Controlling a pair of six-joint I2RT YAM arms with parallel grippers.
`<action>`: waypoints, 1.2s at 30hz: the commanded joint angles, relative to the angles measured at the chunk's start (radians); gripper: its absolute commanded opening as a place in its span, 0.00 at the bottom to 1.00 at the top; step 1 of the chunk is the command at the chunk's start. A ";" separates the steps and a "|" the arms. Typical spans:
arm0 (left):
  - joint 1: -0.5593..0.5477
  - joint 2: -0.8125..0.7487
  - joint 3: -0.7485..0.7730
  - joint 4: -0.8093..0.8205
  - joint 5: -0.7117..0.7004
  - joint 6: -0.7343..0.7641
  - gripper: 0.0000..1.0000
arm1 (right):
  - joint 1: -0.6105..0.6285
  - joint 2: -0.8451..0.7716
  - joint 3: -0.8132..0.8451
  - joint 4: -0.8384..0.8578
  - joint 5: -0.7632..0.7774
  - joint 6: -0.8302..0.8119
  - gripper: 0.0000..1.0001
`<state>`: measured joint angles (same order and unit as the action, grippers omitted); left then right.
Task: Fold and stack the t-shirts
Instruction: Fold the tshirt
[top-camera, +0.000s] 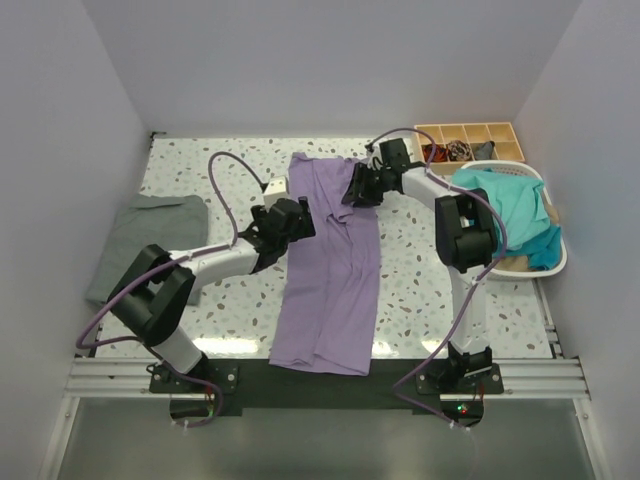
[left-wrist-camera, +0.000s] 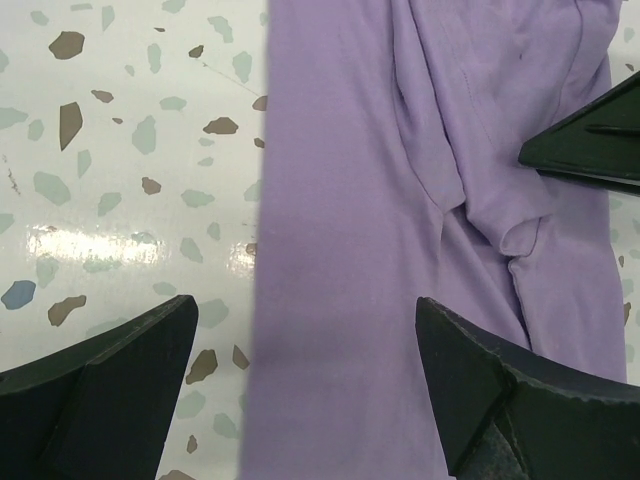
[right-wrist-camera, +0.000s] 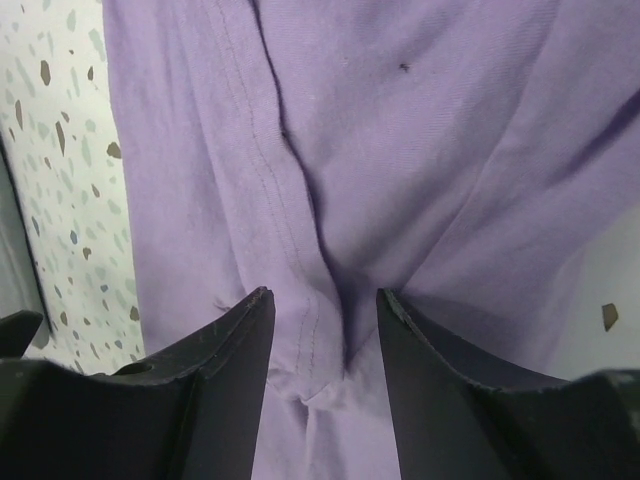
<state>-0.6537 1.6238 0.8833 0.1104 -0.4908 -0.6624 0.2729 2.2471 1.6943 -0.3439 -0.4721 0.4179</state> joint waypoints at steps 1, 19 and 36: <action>0.009 0.004 -0.003 0.038 0.009 -0.014 0.95 | 0.014 -0.040 0.024 -0.009 -0.045 -0.027 0.48; 0.034 0.001 -0.009 0.031 0.040 -0.022 0.95 | 0.031 -0.076 0.001 0.048 -0.189 -0.027 0.00; 0.094 -0.082 -0.070 0.040 0.038 -0.049 0.95 | 0.180 -0.081 -0.021 0.052 -0.249 -0.014 0.47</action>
<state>-0.5694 1.5929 0.8196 0.1104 -0.4400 -0.6971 0.4599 2.2173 1.6920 -0.3149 -0.7040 0.4042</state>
